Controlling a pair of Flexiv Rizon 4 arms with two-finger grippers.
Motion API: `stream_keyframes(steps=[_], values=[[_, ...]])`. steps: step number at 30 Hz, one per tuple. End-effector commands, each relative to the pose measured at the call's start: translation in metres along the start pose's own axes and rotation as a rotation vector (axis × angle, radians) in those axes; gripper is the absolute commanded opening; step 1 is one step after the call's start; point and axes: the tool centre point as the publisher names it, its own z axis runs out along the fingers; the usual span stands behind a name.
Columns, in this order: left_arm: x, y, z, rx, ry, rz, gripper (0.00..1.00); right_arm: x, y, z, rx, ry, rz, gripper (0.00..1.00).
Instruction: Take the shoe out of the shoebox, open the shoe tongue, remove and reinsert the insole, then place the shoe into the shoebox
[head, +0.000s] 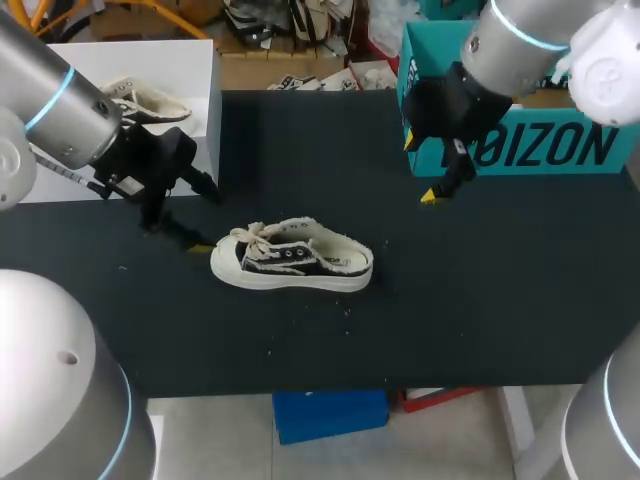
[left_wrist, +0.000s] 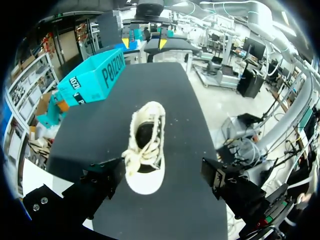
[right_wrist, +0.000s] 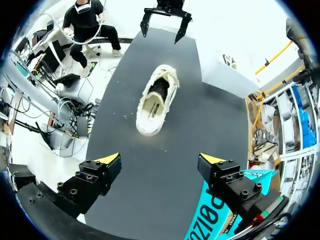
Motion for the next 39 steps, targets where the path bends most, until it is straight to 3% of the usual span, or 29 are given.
stream_keyframes(steps=[1,12,17,24,29,39], values=[[0.0,0.001,0.002,0.0,-0.002,0.002,1.0,0.004,-0.006,0.008,-0.027,-0.052,-0.006,1.0],[0.0,0.001,0.002,0.0,-0.002,0.002,1.0,0.004,-0.006,0.008,-0.027,-0.052,-0.006,1.0],[0.0,0.001,0.002,0.0,-0.002,0.002,1.0,0.01,-0.001,0.038,-0.156,-0.082,0.041,1.0],[0.0,0.001,0.002,0.0,-0.002,0.002,1.0,0.019,0.011,0.063,-0.25,-0.126,0.098,1.0],[0.0,0.001,0.002,0.0,-0.002,0.002,1.0,0.027,0.02,0.066,-0.253,-0.088,0.102,1.0],[0.0,0.001,0.002,0.0,-0.002,0.002,1.0,0.027,0.02,0.066,-0.253,-0.088,0.102,1.0]])
